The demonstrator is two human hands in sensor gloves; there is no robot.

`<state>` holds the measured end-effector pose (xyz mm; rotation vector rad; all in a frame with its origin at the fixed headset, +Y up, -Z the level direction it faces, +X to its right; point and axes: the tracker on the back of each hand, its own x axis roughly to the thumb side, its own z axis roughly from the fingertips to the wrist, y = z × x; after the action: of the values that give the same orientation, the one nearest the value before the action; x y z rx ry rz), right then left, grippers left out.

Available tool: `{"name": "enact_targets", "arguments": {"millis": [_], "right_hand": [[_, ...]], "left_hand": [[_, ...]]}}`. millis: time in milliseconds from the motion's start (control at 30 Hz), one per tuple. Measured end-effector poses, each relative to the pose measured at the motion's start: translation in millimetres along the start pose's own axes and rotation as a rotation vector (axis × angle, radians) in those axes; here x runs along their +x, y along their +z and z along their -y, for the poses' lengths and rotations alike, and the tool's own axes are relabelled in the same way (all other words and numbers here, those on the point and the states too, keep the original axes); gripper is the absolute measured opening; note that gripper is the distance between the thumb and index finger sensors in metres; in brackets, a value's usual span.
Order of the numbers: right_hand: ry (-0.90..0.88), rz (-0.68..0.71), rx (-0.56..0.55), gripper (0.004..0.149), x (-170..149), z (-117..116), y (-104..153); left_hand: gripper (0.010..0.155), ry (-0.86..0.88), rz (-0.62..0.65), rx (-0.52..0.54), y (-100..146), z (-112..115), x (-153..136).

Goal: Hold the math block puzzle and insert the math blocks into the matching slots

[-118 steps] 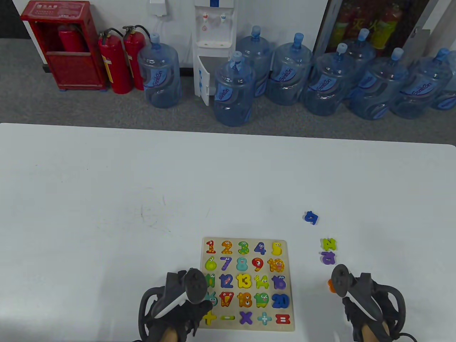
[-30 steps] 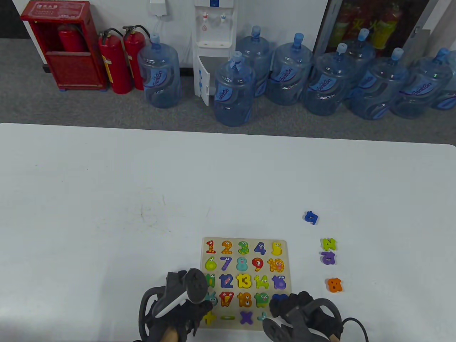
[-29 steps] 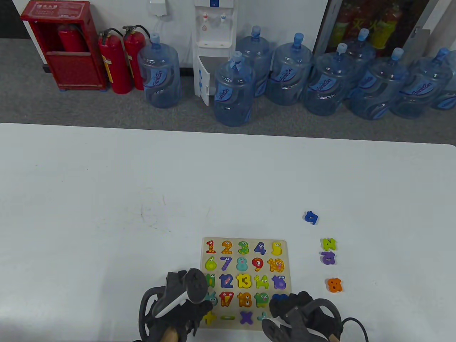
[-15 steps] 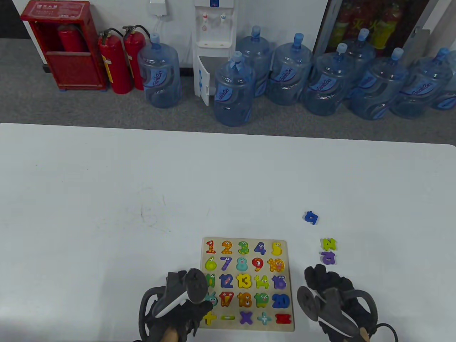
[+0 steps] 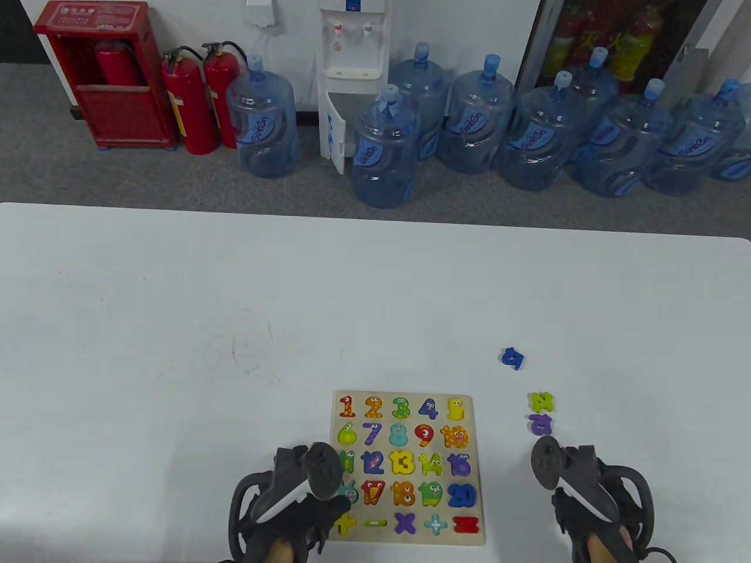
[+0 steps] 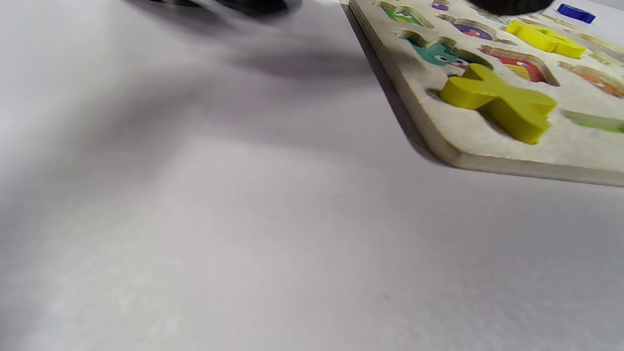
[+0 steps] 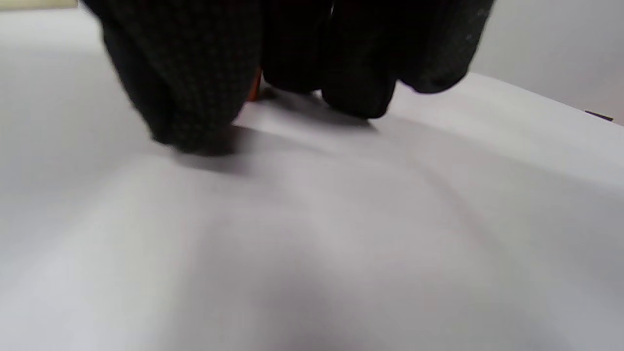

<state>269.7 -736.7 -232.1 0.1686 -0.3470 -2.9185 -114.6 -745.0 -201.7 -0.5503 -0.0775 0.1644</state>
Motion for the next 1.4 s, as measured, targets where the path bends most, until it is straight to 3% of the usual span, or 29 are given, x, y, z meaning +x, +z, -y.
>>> {"name": "enact_targets", "arguments": {"millis": [333, 900, 1133, 1400], "right_hand": [[-0.039, 0.01, -0.043, 0.061, 3.4, 2.7, 1.4], [0.003, 0.011, -0.045, 0.062, 7.8, 3.3, 3.6], [-0.061, 0.018, -0.151, 0.054, 5.6, 11.5, 10.9], [-0.033, 0.095, -0.103, 0.07, 14.0, 7.7, 12.2]], "left_hand": [[0.087, -0.001, 0.0, -0.001, 0.4, 0.2, 0.1], [0.087, -0.001, 0.0, -0.001, 0.4, 0.3, 0.1], [0.087, 0.0, 0.001, -0.002, 0.3, 0.5, 0.2], [0.087, 0.0, 0.001, -0.002, 0.5, 0.8, 0.2]]}}
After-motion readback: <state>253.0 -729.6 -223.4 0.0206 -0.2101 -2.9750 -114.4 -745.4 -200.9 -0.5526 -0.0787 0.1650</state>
